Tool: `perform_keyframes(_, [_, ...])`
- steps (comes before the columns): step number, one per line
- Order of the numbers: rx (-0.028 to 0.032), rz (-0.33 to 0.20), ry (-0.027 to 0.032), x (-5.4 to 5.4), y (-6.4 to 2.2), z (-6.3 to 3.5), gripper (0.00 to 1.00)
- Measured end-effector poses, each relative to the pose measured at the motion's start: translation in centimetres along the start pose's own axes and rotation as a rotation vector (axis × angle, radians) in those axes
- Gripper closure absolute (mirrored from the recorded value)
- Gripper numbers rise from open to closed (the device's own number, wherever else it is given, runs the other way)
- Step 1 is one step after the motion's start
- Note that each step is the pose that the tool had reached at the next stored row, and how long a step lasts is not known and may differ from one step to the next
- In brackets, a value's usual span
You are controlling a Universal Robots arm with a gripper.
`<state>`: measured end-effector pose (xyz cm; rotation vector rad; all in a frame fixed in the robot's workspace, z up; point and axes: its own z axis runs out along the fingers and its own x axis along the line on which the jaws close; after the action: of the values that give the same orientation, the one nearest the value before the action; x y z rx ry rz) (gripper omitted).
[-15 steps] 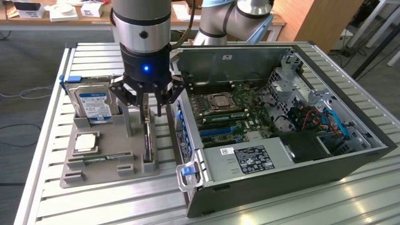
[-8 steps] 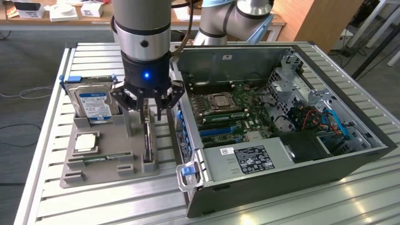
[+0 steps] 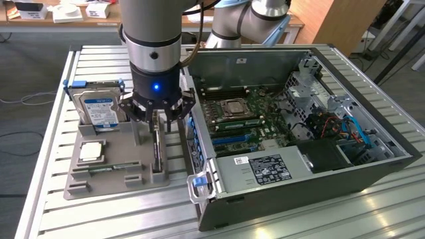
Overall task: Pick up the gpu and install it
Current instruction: 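Pick up the gpu and move the gpu toward the slot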
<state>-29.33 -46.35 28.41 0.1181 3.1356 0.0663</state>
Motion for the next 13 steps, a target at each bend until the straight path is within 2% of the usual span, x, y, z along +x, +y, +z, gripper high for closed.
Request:
perform_keyframes(4, [-0.0001,0.0,-0.0001,0.01,-0.01,0.02,0.58])
perform_keyframes(10, [-0.0001,0.0,-0.0001,0.77,-0.11,0.1,0.58])
perform_keyframes(13, [-0.0002,0.0,-0.0001,0.8,-0.12,0.11,0.58])
